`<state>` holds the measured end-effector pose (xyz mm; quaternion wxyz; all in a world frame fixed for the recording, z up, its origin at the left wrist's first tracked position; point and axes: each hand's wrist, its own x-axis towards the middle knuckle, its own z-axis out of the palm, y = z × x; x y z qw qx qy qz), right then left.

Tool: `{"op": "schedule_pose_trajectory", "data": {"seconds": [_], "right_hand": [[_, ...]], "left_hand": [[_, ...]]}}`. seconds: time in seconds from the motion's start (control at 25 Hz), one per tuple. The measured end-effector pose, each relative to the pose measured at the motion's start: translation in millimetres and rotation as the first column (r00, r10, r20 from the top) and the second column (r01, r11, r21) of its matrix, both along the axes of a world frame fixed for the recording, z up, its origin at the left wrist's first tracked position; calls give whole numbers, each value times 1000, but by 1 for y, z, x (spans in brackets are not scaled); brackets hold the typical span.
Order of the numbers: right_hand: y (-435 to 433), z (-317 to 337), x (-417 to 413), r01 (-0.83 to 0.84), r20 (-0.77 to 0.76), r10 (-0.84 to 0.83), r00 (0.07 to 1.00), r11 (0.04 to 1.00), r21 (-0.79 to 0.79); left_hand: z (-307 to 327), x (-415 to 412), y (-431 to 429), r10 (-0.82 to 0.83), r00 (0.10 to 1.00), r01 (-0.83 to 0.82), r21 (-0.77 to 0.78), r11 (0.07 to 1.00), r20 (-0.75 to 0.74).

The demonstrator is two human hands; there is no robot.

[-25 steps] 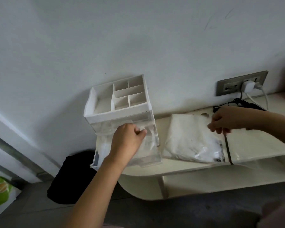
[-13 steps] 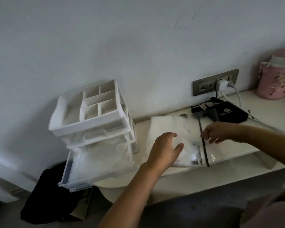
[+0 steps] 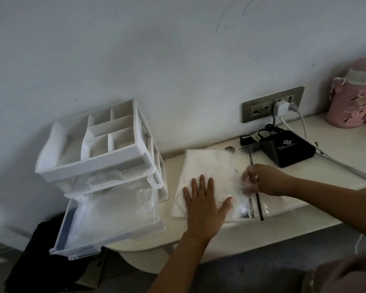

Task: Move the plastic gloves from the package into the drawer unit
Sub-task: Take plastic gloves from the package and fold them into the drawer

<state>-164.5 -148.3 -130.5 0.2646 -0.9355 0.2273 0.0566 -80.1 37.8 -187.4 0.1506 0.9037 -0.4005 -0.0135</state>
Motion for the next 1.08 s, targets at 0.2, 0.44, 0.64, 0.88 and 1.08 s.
{"op": "schedule_pose_trajectory", "data": {"seconds": [0.2,0.44,0.64,0.88,1.08], "right_hand": [[-1,0,15,44,15,-44,999,999,-3],[-19,23,8,99,-56,-100,993,995,-9],[-4,8,-1,15,-110,-3,994,994,105],[3,-4,5,34,80,-39,996,997,65],[9,-4,12,50,-5,-50,999,999,12]], "left_hand": [[-8,1,-1,-8,999,12,-82,997,49],[-12,1,0,-40,996,59,-241,969,84],[-19,0,1,-44,983,92,-275,957,175],[-19,1,0,-32,977,99,-313,945,213],[-16,0,2,-49,975,119,-318,941,218]]}}
